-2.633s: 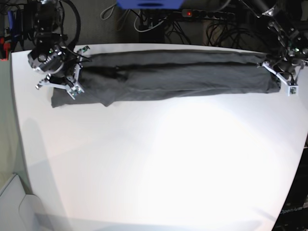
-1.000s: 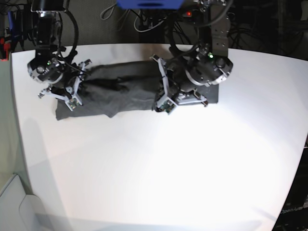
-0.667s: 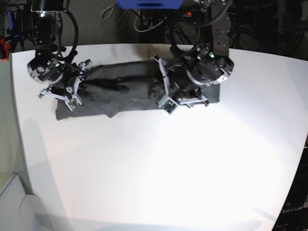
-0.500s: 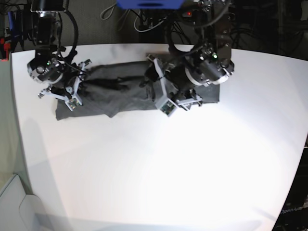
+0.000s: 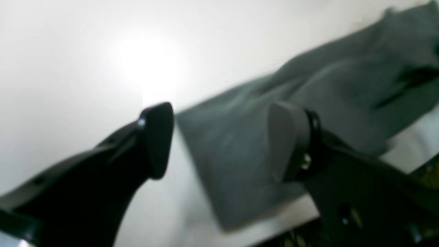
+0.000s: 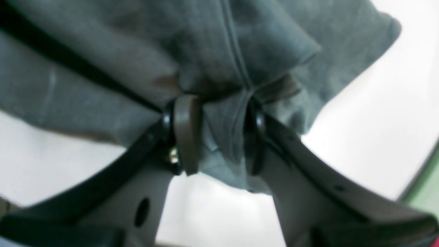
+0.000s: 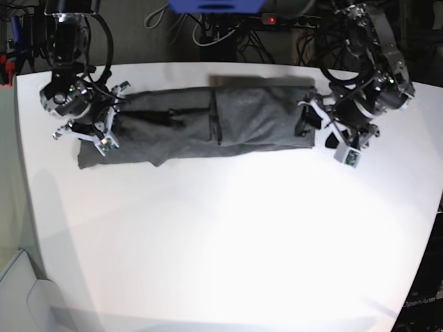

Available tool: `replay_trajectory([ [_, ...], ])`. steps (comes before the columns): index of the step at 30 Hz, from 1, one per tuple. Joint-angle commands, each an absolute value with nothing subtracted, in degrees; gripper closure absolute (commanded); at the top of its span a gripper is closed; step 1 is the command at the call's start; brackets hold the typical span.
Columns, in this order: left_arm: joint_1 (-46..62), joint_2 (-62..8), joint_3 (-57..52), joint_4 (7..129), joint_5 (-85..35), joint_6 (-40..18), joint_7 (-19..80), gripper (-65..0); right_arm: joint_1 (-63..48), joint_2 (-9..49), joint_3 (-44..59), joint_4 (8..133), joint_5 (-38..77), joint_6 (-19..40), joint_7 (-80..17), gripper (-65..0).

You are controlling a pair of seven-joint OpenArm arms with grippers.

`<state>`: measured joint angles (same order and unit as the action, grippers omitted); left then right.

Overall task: Layout the t-shirt on the table in an organized manner, then fold the t-shirt properly
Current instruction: 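Grasp both ends of the grey strip with both grippers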

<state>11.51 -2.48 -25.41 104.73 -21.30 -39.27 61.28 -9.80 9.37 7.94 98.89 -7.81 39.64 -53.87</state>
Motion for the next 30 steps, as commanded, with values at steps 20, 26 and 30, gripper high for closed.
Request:
replay_trajectory([
  [20,9.6,-4.2,-25.2,92.9,-23.0,-39.7,59.2,-42.2,-4.8,11.0,8.4,102.2,-8.0,40.0,-58.8,-31.1],
  [26,9.7,-4.2,-25.2,93.1,-23.0,-39.7,59.2,-42.2,-0.9,10.9,13.3,94.1,-8.0,40.0,-58.6,-31.1],
  [30,9.7,-4.2,-25.2,92.9,-23.0,-39.7,59.2,-42.2,0.7,11.0,15.7,89.5,-8.0,40.0,-58.2,-31.1],
])
